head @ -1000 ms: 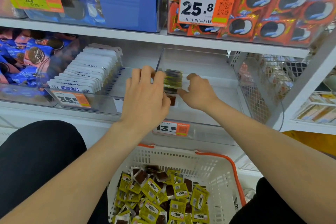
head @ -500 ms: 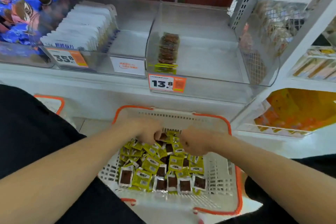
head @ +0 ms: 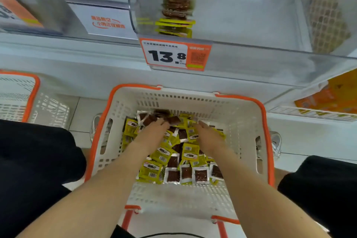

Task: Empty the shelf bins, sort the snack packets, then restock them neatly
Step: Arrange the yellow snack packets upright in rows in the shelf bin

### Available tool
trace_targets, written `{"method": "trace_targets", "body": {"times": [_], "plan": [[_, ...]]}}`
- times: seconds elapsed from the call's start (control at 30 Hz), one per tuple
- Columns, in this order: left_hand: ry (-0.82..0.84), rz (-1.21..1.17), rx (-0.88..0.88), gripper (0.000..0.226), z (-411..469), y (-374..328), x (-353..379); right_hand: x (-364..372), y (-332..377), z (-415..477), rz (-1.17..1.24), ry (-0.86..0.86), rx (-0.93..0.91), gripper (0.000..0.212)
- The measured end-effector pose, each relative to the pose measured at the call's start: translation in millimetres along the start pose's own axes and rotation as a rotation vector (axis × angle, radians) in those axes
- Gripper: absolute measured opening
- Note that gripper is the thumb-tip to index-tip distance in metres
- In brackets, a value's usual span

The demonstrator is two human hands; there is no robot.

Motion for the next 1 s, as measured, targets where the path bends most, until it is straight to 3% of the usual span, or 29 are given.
{"method": "trace_targets", "body": {"times": [0.1,0.27,0.37,0.43,0.6,0.8,0.9,1.0], "plan": [[-0.051,0.027,-0.072,0.057,5.4,-1.7,13.0,14.7,-0.6,2.9,0.005,-0.049,0.02,0.086],[-0.134,0.186,-0.126,0.047,6.0,2.0,7.7,14.2,-7.2,2.6,0.003,-0.102,0.033,0.052],[-0.031,-0.139,-0.103,0.03,5.8,10.0,4.3,-0.8,-18.5,0.7,0.257,-0.105,0.083,0.02],[0.099,-0.324,-0.047,0.026,5.8,13.0,1.2,-9.6,-24.7,0.2,0.381,-0.079,0.079,0.02],[0.291,-0.31,0.092,0.024,-2.9,1.6,10.5,-6.5,-22.3,-5.2,0.375,0.087,0.035,0.025],[0.068,0.013,0.052,0.019,-23.2,-6.1,36.4,41.0,-9.7,-15.0,0.241,0.104,0.067,0.064],[0.038,-0.068,0.051,0.02,-25.2,-3.6,39.1,52.1,-9.2,-19.0,0.149,0.09,0.044,0.046],[0.092,-0.166,-0.001,0.035,-25.2,0.0,41.1,51.3,-9.2,-20.1,0.244,0.108,0.055,0.026]]}}
Point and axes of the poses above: each hand's wrist, its own z-axis towards the middle knuckle, its own x-axis out of the palm, y = z × x, the point moved 3 cm from there along z, towards the middle knuckle, and after that the axes turned 15 degrees about z, right-handed, at the moved point
